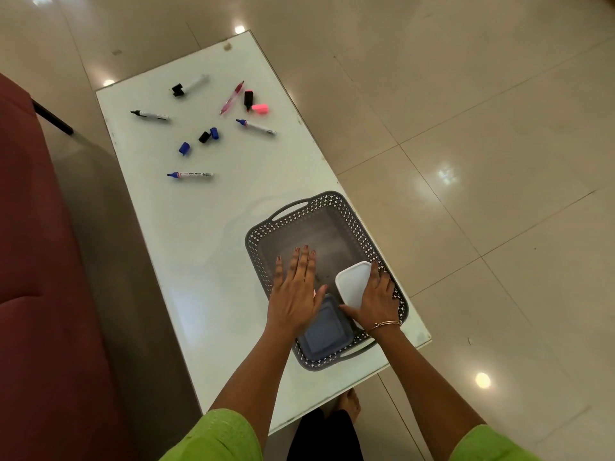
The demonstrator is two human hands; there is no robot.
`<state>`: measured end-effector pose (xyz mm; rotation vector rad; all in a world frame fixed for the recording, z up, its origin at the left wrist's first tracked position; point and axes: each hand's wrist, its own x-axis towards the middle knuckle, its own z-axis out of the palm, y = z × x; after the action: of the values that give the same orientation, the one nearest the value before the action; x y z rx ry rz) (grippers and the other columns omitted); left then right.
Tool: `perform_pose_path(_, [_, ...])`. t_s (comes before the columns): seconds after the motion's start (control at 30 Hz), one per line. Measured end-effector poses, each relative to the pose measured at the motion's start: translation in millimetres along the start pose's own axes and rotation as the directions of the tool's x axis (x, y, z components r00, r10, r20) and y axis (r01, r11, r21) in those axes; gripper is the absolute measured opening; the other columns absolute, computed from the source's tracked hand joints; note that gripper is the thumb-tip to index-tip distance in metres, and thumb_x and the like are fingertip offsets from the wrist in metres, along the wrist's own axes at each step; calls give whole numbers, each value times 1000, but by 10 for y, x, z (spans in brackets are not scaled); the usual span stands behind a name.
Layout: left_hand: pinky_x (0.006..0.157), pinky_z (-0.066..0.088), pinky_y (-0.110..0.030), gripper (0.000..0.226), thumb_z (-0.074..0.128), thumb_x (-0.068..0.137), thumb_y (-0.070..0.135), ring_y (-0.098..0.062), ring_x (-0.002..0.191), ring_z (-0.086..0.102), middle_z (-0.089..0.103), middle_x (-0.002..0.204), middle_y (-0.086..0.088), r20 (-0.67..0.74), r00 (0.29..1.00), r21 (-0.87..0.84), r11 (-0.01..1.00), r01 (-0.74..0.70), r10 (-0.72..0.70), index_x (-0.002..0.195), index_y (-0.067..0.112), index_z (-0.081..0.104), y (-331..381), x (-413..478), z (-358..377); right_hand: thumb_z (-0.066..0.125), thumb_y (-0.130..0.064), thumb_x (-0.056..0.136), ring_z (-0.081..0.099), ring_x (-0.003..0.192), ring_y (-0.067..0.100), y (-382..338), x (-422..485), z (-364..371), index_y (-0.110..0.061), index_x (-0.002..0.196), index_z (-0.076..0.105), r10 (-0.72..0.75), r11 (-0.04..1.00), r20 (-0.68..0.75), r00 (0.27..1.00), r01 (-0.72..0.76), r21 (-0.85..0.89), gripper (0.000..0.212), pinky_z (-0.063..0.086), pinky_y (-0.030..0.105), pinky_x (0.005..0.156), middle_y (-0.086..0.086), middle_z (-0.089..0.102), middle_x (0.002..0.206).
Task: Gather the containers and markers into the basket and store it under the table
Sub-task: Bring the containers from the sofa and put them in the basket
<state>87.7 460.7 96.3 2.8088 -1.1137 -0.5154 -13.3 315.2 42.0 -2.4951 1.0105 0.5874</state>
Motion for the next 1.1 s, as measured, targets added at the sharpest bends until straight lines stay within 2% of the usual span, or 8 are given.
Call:
perform_pose_path(0.27, [120,3,-50,68,20,94,50,-23,147,2,6,158,-8,4,1000,-2,1000,3,-3,147,13,0,45,-15,-8,70,-69,54,33,130,39,35,-12,-75,-8,143,2,-19,996,54,998,14,88,128,42,54,97,21,26,144])
perform_pose_path(0.37, [119,3,-50,66,20,95,48,-23,146,3,7,158,-8,-5,1000,-31,999,18,-18,147,13,1,78,-34,-23,60,-63,72,38,127,38,77,-8,-166,-6,142,14,-8,981,5,1000,7,196,101,41,52,99,22,32,141])
perform_pose_path(0.43, [120,2,-50,64,19,95,45,-23,146,3,7,158,-8,-6,1000,-35,999,29,-29,147,12,2,105,-48,-50,52,-48,86,44,121,37,108,-2,-282,-4,137,27,-82,966,-86,993,101,237,71,42,47,99,22,41,136])
perform_pose_path(0.53, [120,-1,-49,61,19,96,40,-22,147,2,7,158,-8,-22,998,-70,996,60,-62,147,12,1,201,-66,-107,41,-32,95,40,128,35,122,22,-492,-4,135,35,-280,953,-145,949,293,77,49,34,41,107,22,44,138])
perform_pose_path(0.67, [117,-7,-49,58,20,98,38,-23,146,0,6,158,-7,-58,989,-111,985,129,-136,147,13,2,385,-87,-196,31,-39,96,8,145,29,48,4,-707,-13,145,14,-515,839,-35,857,495,-227,58,7,45,118,13,14,156])
perform_pose_path(0.77, [118,-6,-50,58,19,98,39,-22,146,-2,2,159,-7,-44,983,-118,978,172,-178,147,13,0,494,-99,-238,28,-38,97,1,145,28,38,16,-879,-17,146,8,-507,840,-21,862,488,-238,57,5,47,118,10,7,157])
perform_pose_path(0.93, [116,-10,-49,57,24,97,26,-23,146,-3,2,159,-8,-45,966,-167,956,242,-253,147,11,1,633,1,-355,26,-33,98,3,145,27,162,308,-1318,-20,146,10,-474,870,2,880,469,-155,52,8,47,118,7,8,157])
perform_pose_path(1.1, [111,-18,-47,61,30,94,16,-25,146,-5,0,159,-9,-62,933,-214,918,333,-354,146,10,-3,961,255,-411,27,-34,98,2,145,25,386,669,-1725,-22,146,7,-578,765,107,809,583,-273,53,7,46,118,6,6,158])
